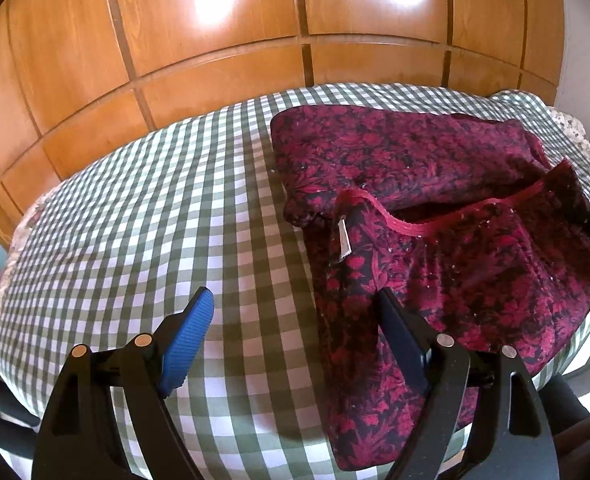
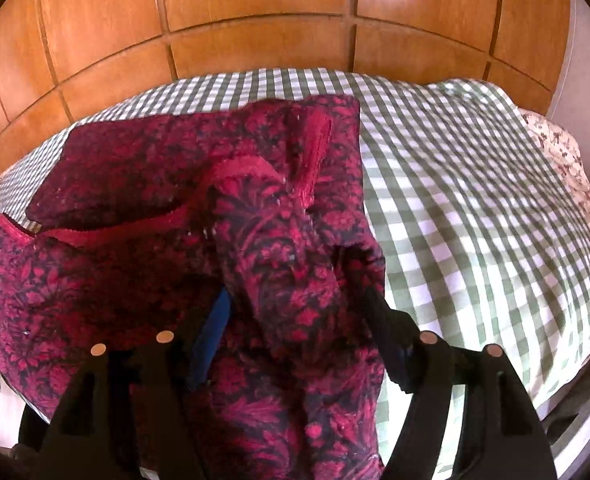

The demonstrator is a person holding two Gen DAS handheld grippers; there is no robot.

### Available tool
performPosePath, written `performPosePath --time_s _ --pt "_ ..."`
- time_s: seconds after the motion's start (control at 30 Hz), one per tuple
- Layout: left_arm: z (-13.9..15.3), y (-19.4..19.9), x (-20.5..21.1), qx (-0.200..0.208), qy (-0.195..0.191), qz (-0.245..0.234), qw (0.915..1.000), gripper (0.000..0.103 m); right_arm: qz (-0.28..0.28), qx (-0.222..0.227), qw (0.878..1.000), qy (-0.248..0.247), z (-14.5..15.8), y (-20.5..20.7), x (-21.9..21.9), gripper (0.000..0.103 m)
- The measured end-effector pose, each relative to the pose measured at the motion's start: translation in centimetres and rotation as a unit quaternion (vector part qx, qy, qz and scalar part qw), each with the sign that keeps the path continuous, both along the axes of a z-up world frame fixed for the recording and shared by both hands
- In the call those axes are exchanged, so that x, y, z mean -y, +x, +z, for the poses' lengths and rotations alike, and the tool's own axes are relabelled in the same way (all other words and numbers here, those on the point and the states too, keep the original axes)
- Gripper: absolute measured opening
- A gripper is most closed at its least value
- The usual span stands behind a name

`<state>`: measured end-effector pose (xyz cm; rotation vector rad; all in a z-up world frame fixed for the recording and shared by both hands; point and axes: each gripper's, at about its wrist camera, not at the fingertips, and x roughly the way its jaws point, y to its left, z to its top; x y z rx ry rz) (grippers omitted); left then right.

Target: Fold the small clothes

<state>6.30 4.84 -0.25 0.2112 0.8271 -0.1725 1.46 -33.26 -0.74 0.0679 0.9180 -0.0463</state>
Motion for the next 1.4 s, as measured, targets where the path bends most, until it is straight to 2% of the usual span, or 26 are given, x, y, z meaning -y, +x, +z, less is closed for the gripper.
performPosePath --time_s 0.17,0.27,0.4,0.43,0.47,0.57,0.63,0.7,0.73,0.77,0.87,1.0,1.07,1.1,1.17,1.4 --pt "-0.1 0.8 -0.2 -0.009 -0.005 -0.001 0.9999 0.082 0.007 0.033 0.999 0.002 1.5 0.5 -0.1 0.071" --pt "0.7 1.6 -1.3 -0.021 -0.051 0.016 0.9984 0.082 0.006 0.038 0.999 0.009 1.8 1.2 0.0 0.069" --pt "1.3 1.8 -2.6 -0.031 -0.115 0.014 0.9928 0.081 0.018 0.055 0.998 0.010 2.6 0.8 -0.2 0.067" --pt "1.3 1.9 -2.7 -0.034 -0.125 0.013 0.9915 0.078 0.021 0.057 0.998 0.009 2.6 0.7 -0.4 0.067" --pt "1.2 2.0 -2.6 -0.037 -0.129 0.012 0.9909 0.071 0.022 0.057 0.998 0.006 2.5 0.8 -0.4 0.067" --pt "0.9 2.4 -2.3 -0.048 -0.141 0.003 0.9888 0.064 0.028 0.053 0.998 -0.001 2.1 1.3 -0.6 0.057" --pt "0.9 2.6 -1.7 -0.048 -0.145 -0.011 0.9882 0.062 0.033 0.047 0.998 -0.003 1.5 1.8 -0.7 0.042" --pt "0.9 2.7 -1.0 -0.046 -0.136 -0.022 0.9894 0.062 0.037 0.030 0.999 -0.012 0.6 2.5 -0.8 0.024" --pt "0.9 2.7 -0.6 -0.044 -0.125 -0.025 0.9908 0.062 0.032 0.029 0.999 -0.015 0.4 2.6 -0.7 0.022" --pt "0.9 2.6 -0.3 -0.041 -0.117 -0.031 0.9918 0.062 0.028 0.030 0.999 -0.014 0.3 2.5 -0.4 0.021" --pt "0.8 2.1 1.3 -0.016 -0.054 -0.047 0.9973 0.062 0.004 0.018 1.000 -0.017 -0.7 2.4 0.4 0.021" --pt "0.0 1.9 2.6 -0.016 -0.025 -0.074 0.9968 0.062 -0.008 0.010 1.000 0.013 -1.5 2.7 1.2 0.022" --pt "-0.1 1.8 2.8 -0.015 -0.022 -0.079 0.9965 0.062 -0.009 0.010 1.000 0.016 -1.4 2.7 1.1 0.023" --pt "-0.3 1.8 2.9 -0.015 -0.024 -0.082 0.9962 0.052 -0.009 0.009 1.000 0.017 -1.4 2.7 1.1 0.024" --pt "-0.4 1.8 3.1 -0.021 -0.025 -0.083 0.9960 0.045 -0.009 0.009 1.000 0.017 -1.4 2.7 1.1 0.024" --pt "-0.1 2.3 3.6 -0.012 -0.027 -0.087 0.9958 0.045 -0.010 0.008 1.000 0.014 -1.3 2.7 0.9 0.028"
